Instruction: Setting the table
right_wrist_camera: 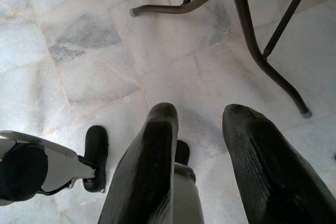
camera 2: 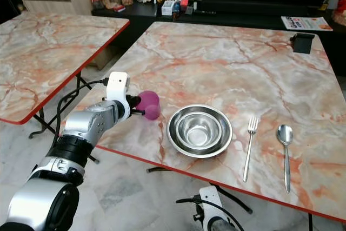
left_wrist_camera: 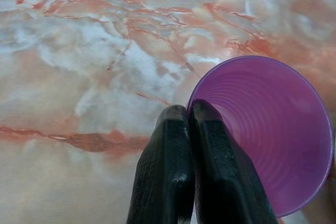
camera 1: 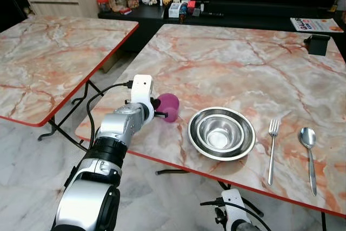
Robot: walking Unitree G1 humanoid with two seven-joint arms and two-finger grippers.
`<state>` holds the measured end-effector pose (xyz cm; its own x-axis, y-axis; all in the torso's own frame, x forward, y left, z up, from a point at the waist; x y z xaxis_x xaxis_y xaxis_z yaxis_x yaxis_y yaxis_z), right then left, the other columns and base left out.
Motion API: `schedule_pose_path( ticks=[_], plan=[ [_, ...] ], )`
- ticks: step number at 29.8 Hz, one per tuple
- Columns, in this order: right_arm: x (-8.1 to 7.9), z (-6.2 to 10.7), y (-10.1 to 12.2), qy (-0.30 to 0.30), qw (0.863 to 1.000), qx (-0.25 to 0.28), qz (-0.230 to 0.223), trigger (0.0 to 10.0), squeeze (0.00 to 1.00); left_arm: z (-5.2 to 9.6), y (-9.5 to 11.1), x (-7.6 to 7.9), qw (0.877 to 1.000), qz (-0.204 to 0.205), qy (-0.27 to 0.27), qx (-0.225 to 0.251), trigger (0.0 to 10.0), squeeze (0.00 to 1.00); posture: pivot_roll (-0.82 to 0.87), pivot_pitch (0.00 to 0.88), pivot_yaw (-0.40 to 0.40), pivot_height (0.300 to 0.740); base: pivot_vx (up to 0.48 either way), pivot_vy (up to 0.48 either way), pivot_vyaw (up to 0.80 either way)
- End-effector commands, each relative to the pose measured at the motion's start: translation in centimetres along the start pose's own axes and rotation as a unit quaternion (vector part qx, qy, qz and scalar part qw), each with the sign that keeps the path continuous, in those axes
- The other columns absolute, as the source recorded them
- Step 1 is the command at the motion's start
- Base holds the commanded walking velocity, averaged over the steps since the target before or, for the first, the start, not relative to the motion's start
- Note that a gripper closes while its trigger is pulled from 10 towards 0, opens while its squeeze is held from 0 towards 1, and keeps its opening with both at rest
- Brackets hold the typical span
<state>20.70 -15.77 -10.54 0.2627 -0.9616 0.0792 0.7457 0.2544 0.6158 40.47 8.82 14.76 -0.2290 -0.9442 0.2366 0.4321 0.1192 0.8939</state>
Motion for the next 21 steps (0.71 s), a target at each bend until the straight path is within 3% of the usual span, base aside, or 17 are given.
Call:
schedule_pose_path(
  ticks=[1,2,3,5,6,11,12,13,14,15,16,21],
  plan=[
    [-0.25,0.0,-0.04,0.0,1.0,0.002,-0.005,10.0,0.0,0.16,-0.47,-0.33,1.0,0.002,0.004,-0.011,10.0,0.09,-0.21,0.0,0.068,0.74,0.0,0.0,0.0],
    [-0.26,0.0,-0.03,0.0,1.0,0.002,-0.005,10.0,0.0,0.16,-0.49,-0.27,1.0,0.002,0.002,-0.012,10.0,0.18,-0.21,0.0,0.068,0.74,0.0,0.0,0.0],
    [-0.28,0.0,-0.04,0.0,1.0,0.002,-0.006,10.0,0.0,0.2,-0.5,-0.22,1.0,0.002,0.001,-0.012,10.0,0.4,-0.21,0.0,0.07,0.74,0.0,0.0,0.0],
    [-0.29,0.01,-0.08,0.0,1.0,0.002,-0.006,10.0,0.0,0.25,-0.46,-0.06,1.0,0.003,-0.002,-0.01,10.0,0.36,-0.21,0.0,0.07,0.74,0.0,0.0,0.0],
    [-0.29,0.01,-0.1,0.0,1.0,0.001,-0.006,10.0,0.0,0.26,-0.44,-0.01,1.0,0.004,-0.003,-0.01,10.0,0.0,-0.21,0.0,0.07,0.74,0.0,0.0,0.0],
    [-0.35,0.03,-0.2,0.0,1.0,0.001,-0.007,10.0,0.0,0.34,-0.43,0.16,1.0,-0.002,-0.006,-0.008,10.0,0.0,-0.21,0.0,0.071,0.74,0.0,0.0,0.0],
    [-0.37,0.03,-0.21,0.0,1.0,0.0,-0.007,10.0,0.0,0.35,-0.45,0.15,1.0,-0.002,-0.006,-0.008,10.0,0.11,-0.21,0.0,0.071,0.74,0.0,0.0,0.0],
    [-0.38,0.03,-0.21,0.0,1.0,0.0,-0.007,10.0,0.0,0.35,-0.46,0.19,1.0,-0.002,-0.007,-0.008,10.0,0.87,-0.21,0.0,0.071,0.74,0.0,0.0,0.0],
    [-0.39,0.03,-0.22,0.0,1.0,0.0,-0.007,10.0,0.0,0.34,-0.47,0.25,1.0,-0.002,-0.007,-0.007,10.0,1.0,-0.21,0.0,0.072,0.74,0.0,0.0,0.0],
    [-0.39,0.03,-0.22,0.0,1.0,0.0,-0.007,10.0,0.0,0.34,-0.47,0.27,1.0,0.0,-0.008,-0.007,10.0,1.0,-0.21,0.0,0.072,0.74,0.0,0.0,0.0],
    [-0.39,0.03,-0.22,0.0,1.0,0.0,-0.007,10.0,0.0,0.33,-0.37,0.38,1.0,0.005,-0.011,-0.003,10.0,0.0,-0.21,0.0,0.072,0.74,0.0,0.0,0.0],
    [-0.38,0.02,-0.18,0.0,1.0,0.0,-0.007,10.0,0.0,0.39,-0.06,0.5,1.0,0.007,-0.011,0.003,10.0,0.0,-0.21,0.0,0.072,0.74,0.0,0.0,0.0]
  ],
)
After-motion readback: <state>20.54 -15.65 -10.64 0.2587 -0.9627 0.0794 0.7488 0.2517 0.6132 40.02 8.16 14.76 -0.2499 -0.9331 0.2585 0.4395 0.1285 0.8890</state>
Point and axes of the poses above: a point about 5 cm out from each wrist's last joint towards the gripper, its own z axis pointing back from the gripper into the wrist, its own y axis along the axis of the wrist's last joint, x = y × z, the point moved 3 cm from there along -z, pointing out of the wrist towards the gripper, and after that the axes turned 6 degrees about z, right-handed, at the moved point
